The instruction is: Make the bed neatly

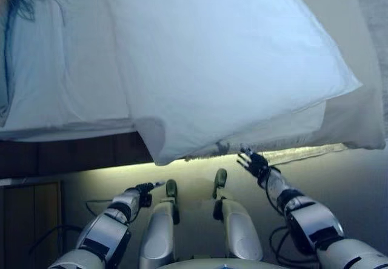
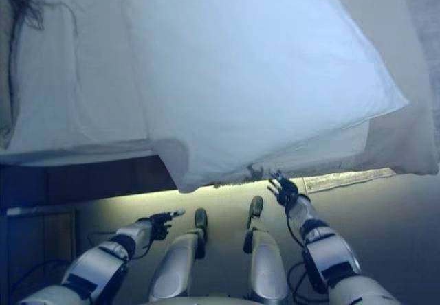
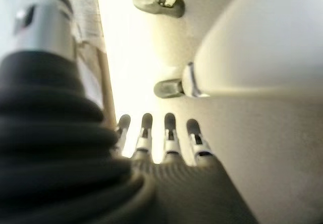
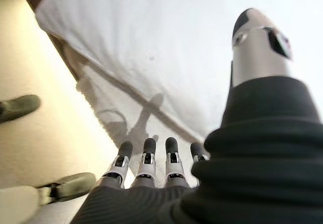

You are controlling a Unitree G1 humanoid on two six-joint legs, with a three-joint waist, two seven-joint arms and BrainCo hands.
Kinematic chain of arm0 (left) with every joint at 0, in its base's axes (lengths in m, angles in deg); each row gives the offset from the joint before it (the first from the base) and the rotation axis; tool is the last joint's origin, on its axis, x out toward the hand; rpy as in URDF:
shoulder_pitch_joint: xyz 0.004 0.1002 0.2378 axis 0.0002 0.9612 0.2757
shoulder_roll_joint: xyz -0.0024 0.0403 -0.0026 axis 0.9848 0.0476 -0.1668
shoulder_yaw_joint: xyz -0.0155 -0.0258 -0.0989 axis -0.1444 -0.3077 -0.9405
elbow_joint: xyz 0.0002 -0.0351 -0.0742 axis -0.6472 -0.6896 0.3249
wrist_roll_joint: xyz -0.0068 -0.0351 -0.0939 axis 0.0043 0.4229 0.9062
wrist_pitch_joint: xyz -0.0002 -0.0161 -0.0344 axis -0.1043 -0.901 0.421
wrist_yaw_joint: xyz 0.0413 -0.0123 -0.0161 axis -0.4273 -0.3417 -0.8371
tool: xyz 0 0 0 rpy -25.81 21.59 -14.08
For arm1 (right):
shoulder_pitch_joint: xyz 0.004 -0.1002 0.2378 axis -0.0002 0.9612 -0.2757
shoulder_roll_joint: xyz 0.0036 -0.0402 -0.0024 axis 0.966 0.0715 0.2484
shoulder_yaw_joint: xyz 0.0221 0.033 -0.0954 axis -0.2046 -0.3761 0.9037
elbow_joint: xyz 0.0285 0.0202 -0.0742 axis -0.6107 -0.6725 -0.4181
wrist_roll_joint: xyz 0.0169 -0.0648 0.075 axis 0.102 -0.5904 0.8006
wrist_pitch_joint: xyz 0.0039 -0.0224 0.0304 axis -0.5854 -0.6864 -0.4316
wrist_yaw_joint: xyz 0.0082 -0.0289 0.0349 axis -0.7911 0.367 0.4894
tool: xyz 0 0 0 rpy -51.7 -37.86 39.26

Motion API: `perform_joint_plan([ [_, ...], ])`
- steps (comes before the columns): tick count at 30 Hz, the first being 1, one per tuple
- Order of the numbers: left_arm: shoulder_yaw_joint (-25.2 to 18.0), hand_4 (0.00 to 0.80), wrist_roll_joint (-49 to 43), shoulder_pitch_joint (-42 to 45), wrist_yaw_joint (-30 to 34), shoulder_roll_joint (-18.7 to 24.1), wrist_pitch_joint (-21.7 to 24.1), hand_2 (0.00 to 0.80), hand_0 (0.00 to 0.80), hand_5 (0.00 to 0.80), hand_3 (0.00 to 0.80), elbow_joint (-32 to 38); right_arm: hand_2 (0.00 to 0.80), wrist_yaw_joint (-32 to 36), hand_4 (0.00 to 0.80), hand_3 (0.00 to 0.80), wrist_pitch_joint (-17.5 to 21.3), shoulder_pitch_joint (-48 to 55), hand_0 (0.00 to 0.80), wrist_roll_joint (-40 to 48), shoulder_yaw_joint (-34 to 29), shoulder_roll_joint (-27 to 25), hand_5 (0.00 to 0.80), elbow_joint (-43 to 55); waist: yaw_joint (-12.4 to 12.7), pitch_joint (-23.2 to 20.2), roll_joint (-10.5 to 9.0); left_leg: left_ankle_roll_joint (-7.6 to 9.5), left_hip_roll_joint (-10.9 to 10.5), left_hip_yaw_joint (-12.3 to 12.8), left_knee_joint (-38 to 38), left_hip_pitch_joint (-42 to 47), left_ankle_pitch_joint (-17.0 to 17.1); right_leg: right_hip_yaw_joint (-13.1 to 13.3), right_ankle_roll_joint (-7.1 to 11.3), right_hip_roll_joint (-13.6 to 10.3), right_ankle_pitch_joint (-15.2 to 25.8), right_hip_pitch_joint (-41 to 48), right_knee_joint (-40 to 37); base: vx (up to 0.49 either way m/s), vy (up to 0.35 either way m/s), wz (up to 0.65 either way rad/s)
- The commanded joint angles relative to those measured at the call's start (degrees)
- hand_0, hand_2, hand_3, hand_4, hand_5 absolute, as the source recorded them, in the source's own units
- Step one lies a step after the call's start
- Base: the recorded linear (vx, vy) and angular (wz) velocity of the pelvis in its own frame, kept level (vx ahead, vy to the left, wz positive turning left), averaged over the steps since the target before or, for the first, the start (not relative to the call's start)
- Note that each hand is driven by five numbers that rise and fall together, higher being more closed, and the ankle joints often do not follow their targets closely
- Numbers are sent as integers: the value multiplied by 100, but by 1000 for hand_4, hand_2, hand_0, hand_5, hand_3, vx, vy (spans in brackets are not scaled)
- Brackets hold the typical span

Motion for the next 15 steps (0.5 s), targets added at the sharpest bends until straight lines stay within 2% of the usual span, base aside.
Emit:
perform_joint_plan([
  [1, -61, 0, 461, -397, -193, 203, 68, 0, 0, 0, 0, -155, 0, -63, 0, 0, -171, -245, 0, 155, 238, -258, 0, 77, -29, -35, -1, 3, 135, 52, 524, -709, 49, 271, 443, -322, -708, -448, 976, -36, 7, -8],
  [2, -78, 0, 507, -543, -224, 275, 99, 0, 0, 0, 0, -170, 0, -106, 0, 0, -238, -365, 0, 181, 267, -327, 0, 75, -16, -8, 17, -6, 162, 10, 738, -839, -182, 309, 465, -274, -912, -603, 1233, -29, 6, -8],
  [3, -80, 0, 576, -670, -252, 331, 125, 0, 0, 0, 0, -173, 0, -135, 0, 0, -303, -484, 0, 194, 288, -399, 0, 53, -17, 4, 20, 21, 168, 9, 887, -1007, -242, 323, 441, -249, -967, -782, 1404, -16, 7, -8],
  [9, -144, 0, 1104, -1179, -352, 470, 240, 0, 0, 0, 0, -242, 0, -233, 0, 0, -385, -1106, 0, 276, 371, -713, 0, -108, -12, 2, 133, 170, 227, -111, 1759, -1971, -537, 460, 302, -280, -1209, -1862, 2389, -70, 35, -1],
  [15, -199, 0, 1335, -1488, -679, 549, 112, 0, 0, 0, 0, -279, 0, -231, 0, 0, -390, -1577, 0, 144, 502, -813, 0, -100, -11, -45, 220, 274, 199, -278, 2501, -2854, -712, 612, 125, -251, -1411, -2715, 3259, -14, 12, 1],
])
